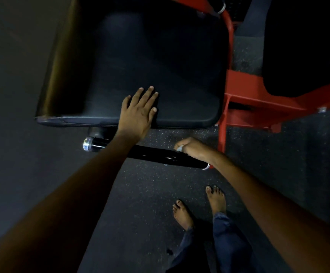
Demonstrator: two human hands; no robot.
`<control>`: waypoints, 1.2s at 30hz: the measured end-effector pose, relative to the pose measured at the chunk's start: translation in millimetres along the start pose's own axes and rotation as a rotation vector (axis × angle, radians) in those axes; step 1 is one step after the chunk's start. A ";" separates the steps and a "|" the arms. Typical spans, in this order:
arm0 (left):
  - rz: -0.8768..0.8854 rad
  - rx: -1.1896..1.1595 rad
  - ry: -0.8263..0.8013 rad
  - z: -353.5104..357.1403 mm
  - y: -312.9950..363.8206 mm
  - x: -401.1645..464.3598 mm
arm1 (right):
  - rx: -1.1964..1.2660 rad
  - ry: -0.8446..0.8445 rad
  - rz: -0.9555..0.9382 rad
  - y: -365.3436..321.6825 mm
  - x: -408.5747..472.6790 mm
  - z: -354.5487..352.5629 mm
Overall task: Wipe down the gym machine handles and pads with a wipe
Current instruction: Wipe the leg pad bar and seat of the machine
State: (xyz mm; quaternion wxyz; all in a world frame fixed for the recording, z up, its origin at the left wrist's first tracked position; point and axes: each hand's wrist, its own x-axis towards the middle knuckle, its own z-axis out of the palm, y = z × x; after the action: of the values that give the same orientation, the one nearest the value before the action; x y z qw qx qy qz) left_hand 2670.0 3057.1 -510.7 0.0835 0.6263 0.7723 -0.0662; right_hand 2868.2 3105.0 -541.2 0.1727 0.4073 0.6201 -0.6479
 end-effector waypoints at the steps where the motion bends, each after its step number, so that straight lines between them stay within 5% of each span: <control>1: 0.051 0.038 0.016 -4.6 -13.4 0.5 | -0.064 -0.009 0.014 7.3 -0.8 -5.4; 8: -0.178 0.065 0.060 -7.8 -81.5 -14.5 | -0.413 0.014 0.211 23.3 8.8 -4.9; 14: -0.210 0.095 0.062 -4.7 -78.1 -11.3 | -0.125 -0.156 0.090 -66.4 9.5 26.5; 18: -0.202 0.106 0.060 -4.6 -78.8 -12.7 | -0.138 -0.039 -0.092 -73.9 3.3 37.6; 26: 0.170 0.244 0.105 -21.1 -146.7 -11.0 | -0.048 0.139 0.063 -20.8 -5.9 21.0; 31: -0.042 0.130 0.173 -11.6 -136.0 -17.4 | -0.047 0.023 0.086 -87.2 12.3 55.4; 36: -0.264 0.069 0.213 -9.7 -135.3 -23.4 | -0.019 0.124 -0.183 -106.6 17.1 80.1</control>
State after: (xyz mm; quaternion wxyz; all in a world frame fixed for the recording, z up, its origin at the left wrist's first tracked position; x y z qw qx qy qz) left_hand 2541.9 3008.8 -496.6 -0.0296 0.5252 0.8497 -0.0363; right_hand 2754.9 3052.5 -491.3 0.0778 0.3868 0.6702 -0.6286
